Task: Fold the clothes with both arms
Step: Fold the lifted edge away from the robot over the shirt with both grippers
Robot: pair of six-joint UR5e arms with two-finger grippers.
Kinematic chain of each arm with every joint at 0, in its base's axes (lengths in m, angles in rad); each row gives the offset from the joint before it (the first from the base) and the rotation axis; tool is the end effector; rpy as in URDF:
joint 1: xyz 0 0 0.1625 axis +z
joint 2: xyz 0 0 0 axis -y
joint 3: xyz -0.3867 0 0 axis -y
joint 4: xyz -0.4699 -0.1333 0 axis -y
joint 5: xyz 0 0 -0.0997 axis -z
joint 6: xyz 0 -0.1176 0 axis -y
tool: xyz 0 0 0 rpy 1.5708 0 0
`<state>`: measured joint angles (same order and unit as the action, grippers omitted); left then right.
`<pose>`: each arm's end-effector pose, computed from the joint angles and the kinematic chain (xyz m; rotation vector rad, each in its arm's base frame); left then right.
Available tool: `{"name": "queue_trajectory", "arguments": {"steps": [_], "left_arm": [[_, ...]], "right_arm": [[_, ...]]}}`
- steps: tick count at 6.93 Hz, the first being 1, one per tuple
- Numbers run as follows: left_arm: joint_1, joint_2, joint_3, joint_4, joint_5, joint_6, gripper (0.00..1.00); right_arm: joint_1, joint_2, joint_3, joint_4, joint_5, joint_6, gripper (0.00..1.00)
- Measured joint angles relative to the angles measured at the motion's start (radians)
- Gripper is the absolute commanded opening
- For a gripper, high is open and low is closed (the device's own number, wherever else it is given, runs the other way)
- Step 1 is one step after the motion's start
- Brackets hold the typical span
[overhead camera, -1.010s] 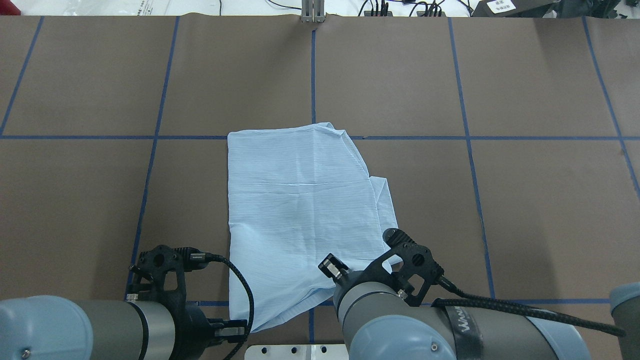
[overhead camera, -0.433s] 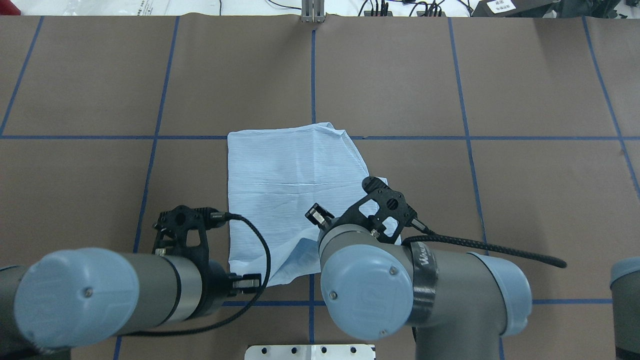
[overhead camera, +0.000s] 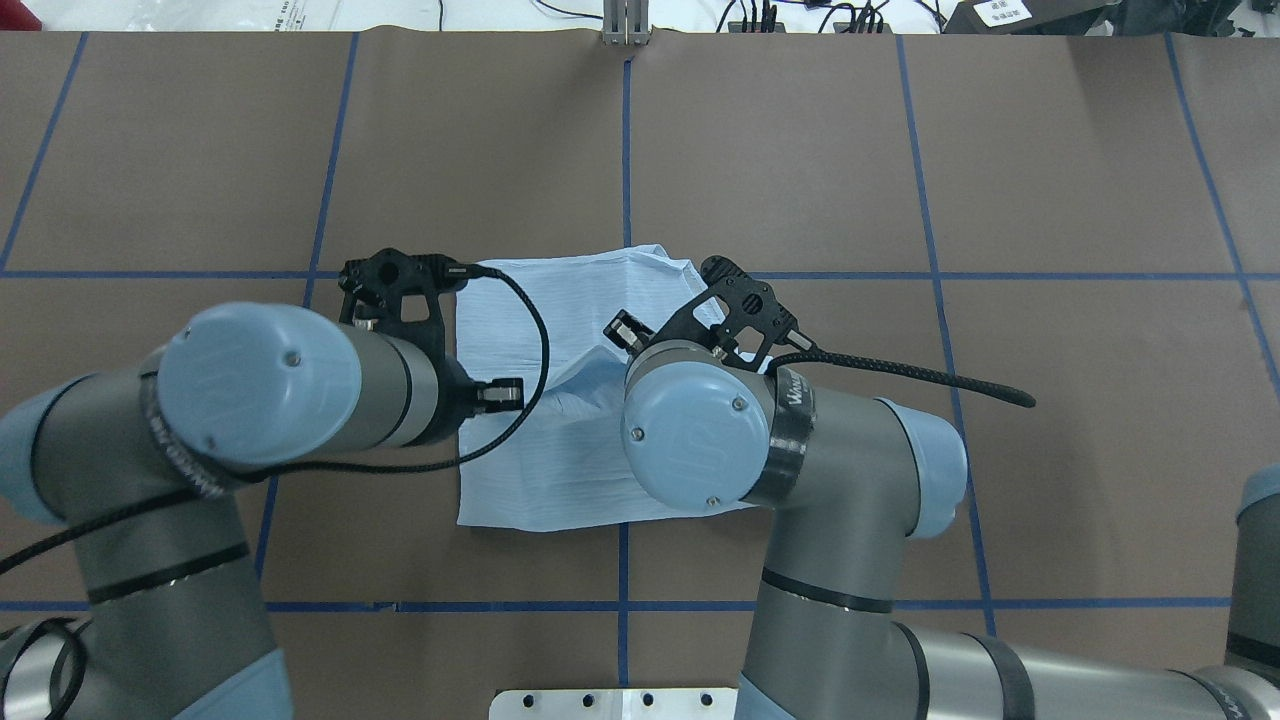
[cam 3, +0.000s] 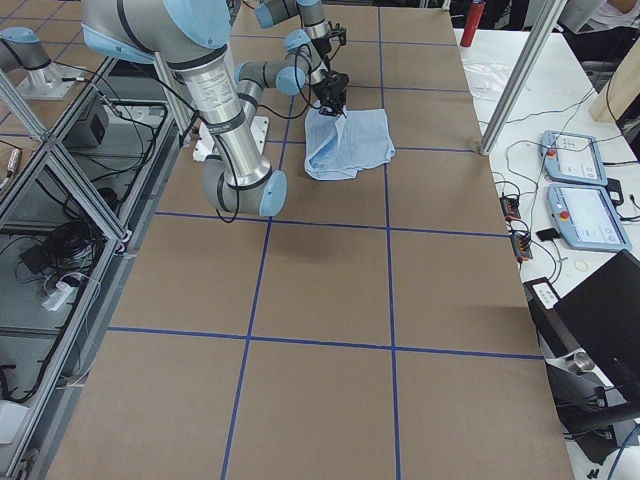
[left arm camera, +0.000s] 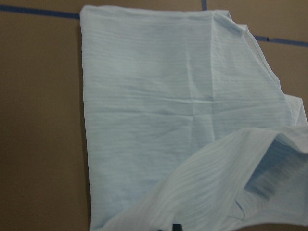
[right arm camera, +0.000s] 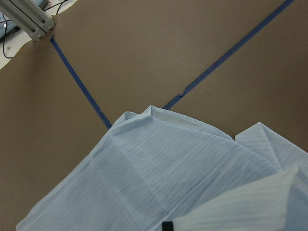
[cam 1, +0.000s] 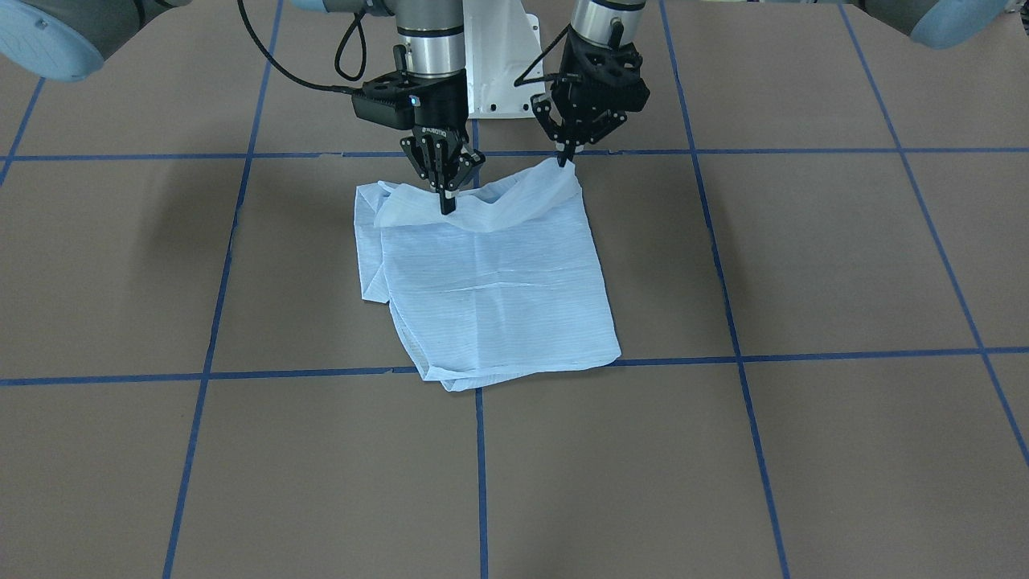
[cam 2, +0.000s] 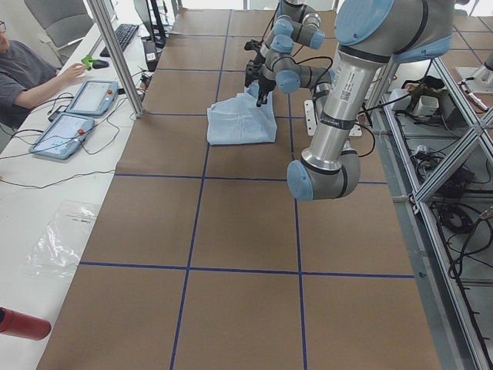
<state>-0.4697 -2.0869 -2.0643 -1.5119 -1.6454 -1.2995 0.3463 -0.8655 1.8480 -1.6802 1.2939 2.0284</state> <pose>0.4736 -0.3800 0.0880 0.2801 0.9116 -0.1477 -0.5667 -0.3804 0.0623 0.2176 -0.9107 0.8674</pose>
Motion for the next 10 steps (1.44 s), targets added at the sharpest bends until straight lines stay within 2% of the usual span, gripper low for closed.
{"name": "queue_trajectory", "arguments": {"steps": [2, 4, 5, 6, 7, 8, 9, 10], "left_arm": [[-0.086, -0.065, 0.175, -0.072, 0.001, 0.063, 0.0], [-0.128, -0.102, 0.362, -0.224, 0.004, 0.095, 0.0], [-0.141, -0.111, 0.431, -0.283, 0.005, 0.113, 0.0], [-0.149, -0.114, 0.478, -0.319, 0.007, 0.124, 0.0], [-0.157, -0.115, 0.507, -0.338, 0.008, 0.14, 0.0], [-0.169, -0.115, 0.521, -0.346, 0.008, 0.161, 0.0], [-0.179, -0.115, 0.528, -0.348, 0.009, 0.179, 0.99], [-0.189, -0.113, 0.531, -0.349, 0.008, 0.216, 1.0]], "right_arm": [[0.043, 0.075, -0.181, 0.092, 0.001, -0.036, 0.0], [0.078, 0.126, -0.362, 0.22, 0.001, -0.075, 0.0], [0.091, 0.137, -0.42, 0.264, 0.002, -0.09, 0.0], [0.1, 0.145, -0.46, 0.293, 0.003, -0.1, 0.09], [0.11, 0.158, -0.493, 0.309, 0.007, -0.103, 0.27], [0.123, 0.178, -0.525, 0.315, 0.02, -0.111, 0.68], [0.136, 0.191, -0.544, 0.317, 0.033, -0.131, 1.0], [0.151, 0.201, -0.552, 0.318, 0.047, -0.166, 1.0]]}}
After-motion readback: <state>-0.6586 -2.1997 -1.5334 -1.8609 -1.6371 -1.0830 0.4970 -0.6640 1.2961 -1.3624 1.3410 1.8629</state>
